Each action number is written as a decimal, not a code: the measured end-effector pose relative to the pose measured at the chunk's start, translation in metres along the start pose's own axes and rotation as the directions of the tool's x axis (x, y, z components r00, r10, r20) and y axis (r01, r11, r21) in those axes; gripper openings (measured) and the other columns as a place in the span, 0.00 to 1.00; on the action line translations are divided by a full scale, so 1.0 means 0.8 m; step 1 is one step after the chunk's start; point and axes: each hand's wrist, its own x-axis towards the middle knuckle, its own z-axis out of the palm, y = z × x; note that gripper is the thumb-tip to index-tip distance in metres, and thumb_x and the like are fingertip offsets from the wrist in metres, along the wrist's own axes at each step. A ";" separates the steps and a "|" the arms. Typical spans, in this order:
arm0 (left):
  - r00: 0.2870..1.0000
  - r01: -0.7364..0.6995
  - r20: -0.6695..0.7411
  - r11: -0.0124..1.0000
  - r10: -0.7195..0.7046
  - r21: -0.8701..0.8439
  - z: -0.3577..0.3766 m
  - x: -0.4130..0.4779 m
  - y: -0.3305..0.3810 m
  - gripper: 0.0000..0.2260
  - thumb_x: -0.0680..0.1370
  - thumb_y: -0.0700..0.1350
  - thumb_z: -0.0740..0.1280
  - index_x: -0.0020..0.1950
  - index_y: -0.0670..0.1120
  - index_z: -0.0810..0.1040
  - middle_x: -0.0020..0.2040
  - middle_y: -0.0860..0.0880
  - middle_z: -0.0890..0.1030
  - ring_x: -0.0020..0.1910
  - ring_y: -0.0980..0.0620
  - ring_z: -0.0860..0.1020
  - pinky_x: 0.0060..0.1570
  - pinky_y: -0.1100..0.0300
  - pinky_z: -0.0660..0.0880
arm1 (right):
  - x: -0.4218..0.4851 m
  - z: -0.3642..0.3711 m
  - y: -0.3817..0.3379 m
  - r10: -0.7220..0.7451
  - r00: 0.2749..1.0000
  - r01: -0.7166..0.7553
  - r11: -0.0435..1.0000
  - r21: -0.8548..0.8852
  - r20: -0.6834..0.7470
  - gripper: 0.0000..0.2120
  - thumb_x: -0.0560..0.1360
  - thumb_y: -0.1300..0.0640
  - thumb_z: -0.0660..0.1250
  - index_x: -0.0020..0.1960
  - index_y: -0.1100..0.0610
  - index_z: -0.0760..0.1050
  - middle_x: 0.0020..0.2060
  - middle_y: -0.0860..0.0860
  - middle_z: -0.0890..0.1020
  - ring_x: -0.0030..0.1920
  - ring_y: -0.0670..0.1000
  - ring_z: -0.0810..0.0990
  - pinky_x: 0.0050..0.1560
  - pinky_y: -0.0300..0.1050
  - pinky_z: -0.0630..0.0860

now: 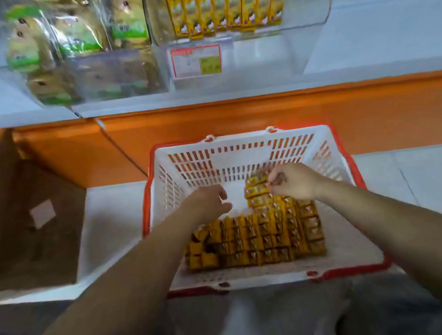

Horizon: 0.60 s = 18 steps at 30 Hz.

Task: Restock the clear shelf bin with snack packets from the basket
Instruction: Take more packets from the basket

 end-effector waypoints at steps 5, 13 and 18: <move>0.996 0.060 0.067 0.986 -0.050 -0.158 0.071 0.051 -0.034 0.22 0.79 0.61 0.69 0.69 0.51 0.74 0.65 0.49 0.78 0.59 0.49 0.76 0.56 0.54 0.75 | 0.028 0.083 0.032 -0.015 0.999 0.016 1.000 -0.021 0.038 0.15 0.76 0.46 0.70 0.61 0.49 0.79 0.57 0.49 0.82 0.57 0.51 0.80 0.51 0.45 0.75; 0.975 -0.014 0.216 0.979 0.059 -0.204 0.121 0.088 -0.053 0.31 0.75 0.71 0.65 0.72 0.55 0.74 0.70 0.50 0.77 0.61 0.51 0.76 0.55 0.57 0.71 | 0.040 0.136 0.019 -0.115 0.980 0.175 0.881 -0.439 0.160 0.32 0.77 0.29 0.46 0.70 0.45 0.72 0.59 0.50 0.82 0.58 0.56 0.79 0.50 0.52 0.77; 0.984 -0.036 0.166 0.982 0.068 -0.187 0.120 0.083 -0.067 0.31 0.75 0.73 0.63 0.71 0.57 0.76 0.69 0.52 0.78 0.54 0.55 0.74 0.46 0.62 0.68 | 0.050 0.142 0.009 -0.075 0.969 0.170 0.894 -0.415 0.236 0.28 0.80 0.33 0.49 0.70 0.47 0.71 0.61 0.55 0.76 0.60 0.59 0.76 0.55 0.57 0.77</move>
